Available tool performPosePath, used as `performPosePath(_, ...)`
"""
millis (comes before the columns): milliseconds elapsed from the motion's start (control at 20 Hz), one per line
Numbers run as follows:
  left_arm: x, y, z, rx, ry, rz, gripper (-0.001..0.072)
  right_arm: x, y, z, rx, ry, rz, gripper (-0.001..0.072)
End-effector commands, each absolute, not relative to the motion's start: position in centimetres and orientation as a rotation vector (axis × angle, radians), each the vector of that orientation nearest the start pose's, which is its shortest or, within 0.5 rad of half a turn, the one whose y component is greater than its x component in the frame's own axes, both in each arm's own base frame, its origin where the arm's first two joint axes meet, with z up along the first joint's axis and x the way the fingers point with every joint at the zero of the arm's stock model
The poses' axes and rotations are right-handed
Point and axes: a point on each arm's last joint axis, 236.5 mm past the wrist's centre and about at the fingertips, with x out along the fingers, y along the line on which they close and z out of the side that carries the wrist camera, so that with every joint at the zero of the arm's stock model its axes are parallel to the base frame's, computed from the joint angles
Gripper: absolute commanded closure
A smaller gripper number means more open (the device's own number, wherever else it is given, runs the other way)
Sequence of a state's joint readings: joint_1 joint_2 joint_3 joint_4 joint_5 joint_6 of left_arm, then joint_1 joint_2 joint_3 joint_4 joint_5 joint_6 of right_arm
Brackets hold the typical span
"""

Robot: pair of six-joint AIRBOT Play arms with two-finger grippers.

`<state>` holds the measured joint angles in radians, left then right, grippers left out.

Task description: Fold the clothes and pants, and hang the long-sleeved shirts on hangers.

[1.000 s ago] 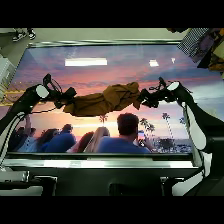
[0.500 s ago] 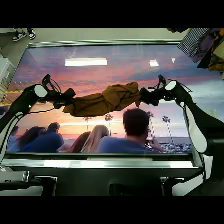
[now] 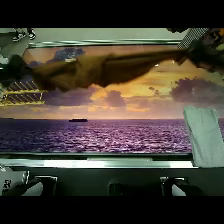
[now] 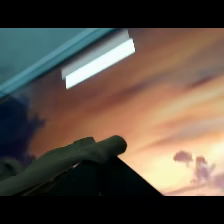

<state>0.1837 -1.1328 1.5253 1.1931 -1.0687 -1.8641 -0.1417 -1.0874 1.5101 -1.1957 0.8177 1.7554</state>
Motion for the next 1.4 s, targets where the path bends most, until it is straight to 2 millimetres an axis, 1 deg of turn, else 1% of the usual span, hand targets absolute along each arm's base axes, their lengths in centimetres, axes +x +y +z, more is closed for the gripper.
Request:
performPosePath(0, 36.8, 2.7, 33.6, -0.572, 0.471, 0.052, 0.0691, 33.9, -1.7, 43.8, 0.395, 0.027, 0.006, 0.0683)
performPosePath(50, 34.7, 2.5, 35.1, -0.559, 0.438, 0.053, 0.0691, 30.6, -1.0, 46.1, 0.372, -0.043, 0.020, 0.0683)
performPosePath(150, 31.1, 1.3, 36.9, -0.533, 0.406, 0.040, 0.0691, 25.1, -0.1, 49.3, 0.339, -0.155, 0.036, 0.0683)
performPosePath(200, 29.7, 0.8, 37.2, -0.525, 0.406, 0.032, 0.0691, 23.1, 0.3, 50.2, 0.332, -0.191, 0.044, 0.0683)
performPosePath(250, 28.4, 0.1, 37.3, -0.519, 0.414, 0.021, 0.0691, 21.9, 0.6, 50.5, 0.336, -0.206, 0.051, 0.0683)
performPosePath(300, 27.5, -0.3, 37.1, -0.514, 0.429, 0.015, 0.0691, 21.2, 0.8, 50.5, 0.352, -0.204, 0.058, 0.0683)
performPosePath(350, 26.8, -0.6, 36.7, -0.511, 0.453, 0.011, 0.0691, 21.1, 1.1, 50.0, 0.356, -0.180, 0.063, 0.0683)
performPosePath(400, 26.5, -0.8, 36.2, -0.509, 0.480, 0.012, 0.0691, 21.5, 1.2, 49.1, 0.356, -0.140, 0.061, 0.0683)
performPosePath(500, 26.7, -0.8, 34.7, -0.519, 0.525, 0.014, 0.0691, 23.2, 1.3, 46.5, 0.366, -0.027, 0.060, 0.0683)
performPosePath(600, 27.5, -1.3, 32.4, -0.555, 0.592, -0.004, 0.0691, 25.8, 2.5, 43.2, 0.412, 0.122, 0.103, 0.0682)
performPosePath(650, 28.1, -2.0, 30.7, -0.588, 0.644, -0.031, 0.0691, 27.3, 3.3, 41.2, 0.445, 0.215, 0.134, 0.0682)
performPosePath(700, 28.6, -2.9, 28.8, -0.625, 0.702, -0.063, 0.0691, 28.7, 4.3, 39.2, 0.480, 0.308, 0.169, 0.0682)
performPosePath(800, 29.5, -4.4, 23.7, -0.682, 0.843, -0.096, 0.0691, 31.8, 5.4, 34.2, 0.536, 0.518, 0.206, 0.0682)
performPosePath(900, 30.6, -5.6, 17.8, -0.695, 0.971, -0.111, 0.0691, 34.8, 5.1, 28.3, 0.560, 0.733, 0.190, 0.0682)
performPosePath(1050, 33.0, -6.8, 9.6, -0.733, 1.075, -0.088, 0.0691, 39.8, 4.2, 20.2, 0.588, 0.917, 0.161, 0.0683)
performPosePath(1200, 36.3, -7.0, 2.9, -0.769, 1.108, -0.018, 0.0691, 44.5, 3.1, 12.3, 0.663, 1.027, 0.102, 0.0683)
performPosePath(1300, 38.1, -6.8, -1.0, -0.785, 1.147, 0.026, 0.0690, 46.5, 3.1, 8.1, 0.719, 1.086, 0.087, 0.0683)
performPosePath(1350, 38.4, -6.8, -3.0, -0.791, 1.181, 0.048, 0.0690, 47.2, 3.2, 6.2, 0.742, 1.117, 0.082, 0.0683)
